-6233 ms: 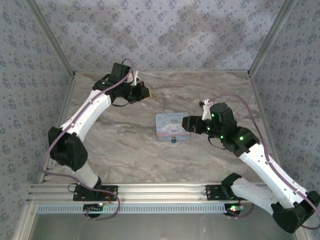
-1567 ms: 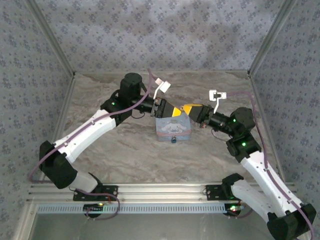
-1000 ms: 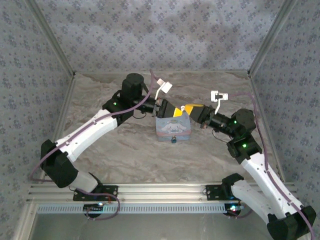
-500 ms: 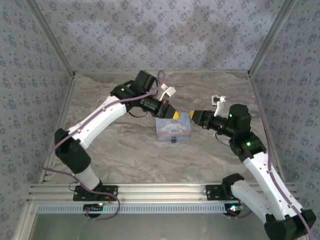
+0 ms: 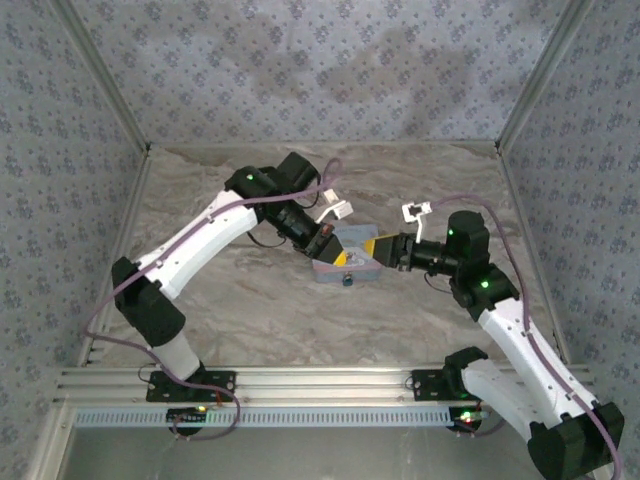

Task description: Unlock a padlock with a key

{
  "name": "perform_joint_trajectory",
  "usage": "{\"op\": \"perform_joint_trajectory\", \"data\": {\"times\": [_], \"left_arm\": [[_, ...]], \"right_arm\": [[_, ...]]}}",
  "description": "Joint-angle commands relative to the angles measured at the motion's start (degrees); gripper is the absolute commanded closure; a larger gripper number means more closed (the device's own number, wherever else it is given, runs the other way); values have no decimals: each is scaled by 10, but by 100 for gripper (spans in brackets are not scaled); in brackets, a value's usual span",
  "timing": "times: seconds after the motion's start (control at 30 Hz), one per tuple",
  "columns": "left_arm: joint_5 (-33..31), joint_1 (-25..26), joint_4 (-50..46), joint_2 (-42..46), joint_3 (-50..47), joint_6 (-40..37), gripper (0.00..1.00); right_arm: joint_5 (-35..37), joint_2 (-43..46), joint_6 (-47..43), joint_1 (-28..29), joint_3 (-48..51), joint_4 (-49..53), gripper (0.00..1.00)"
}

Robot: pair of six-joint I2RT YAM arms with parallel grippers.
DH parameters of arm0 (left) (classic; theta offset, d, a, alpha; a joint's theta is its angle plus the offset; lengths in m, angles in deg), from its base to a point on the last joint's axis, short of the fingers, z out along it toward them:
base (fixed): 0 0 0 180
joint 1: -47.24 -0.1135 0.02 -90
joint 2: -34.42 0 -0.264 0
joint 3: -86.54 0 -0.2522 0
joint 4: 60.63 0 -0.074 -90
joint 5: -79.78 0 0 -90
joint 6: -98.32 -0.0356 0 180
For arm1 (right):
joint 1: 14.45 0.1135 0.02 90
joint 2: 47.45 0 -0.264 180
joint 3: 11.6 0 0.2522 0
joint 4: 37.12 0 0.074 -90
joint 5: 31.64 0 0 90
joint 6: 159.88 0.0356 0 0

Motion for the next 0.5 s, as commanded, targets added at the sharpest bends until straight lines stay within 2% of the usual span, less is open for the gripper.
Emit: {"op": "perform_joint_trajectory", "data": {"times": [0.0,0.17,0.33,0.47], "left_arm": [[47,2,-27,6,17,-32,100],[60,4,-26,1,22,-33,100],[61,10,-29,-1,26,-33,100],[60,15,-37,-4,28,-37,100]], "right_arm": [[-33,0,-32,26,-17,1,47],[38,-14,-84,70,-39,64,47],[98,-24,-99,93,-57,82,50],[146,-26,-96,102,-70,88,58]]}}
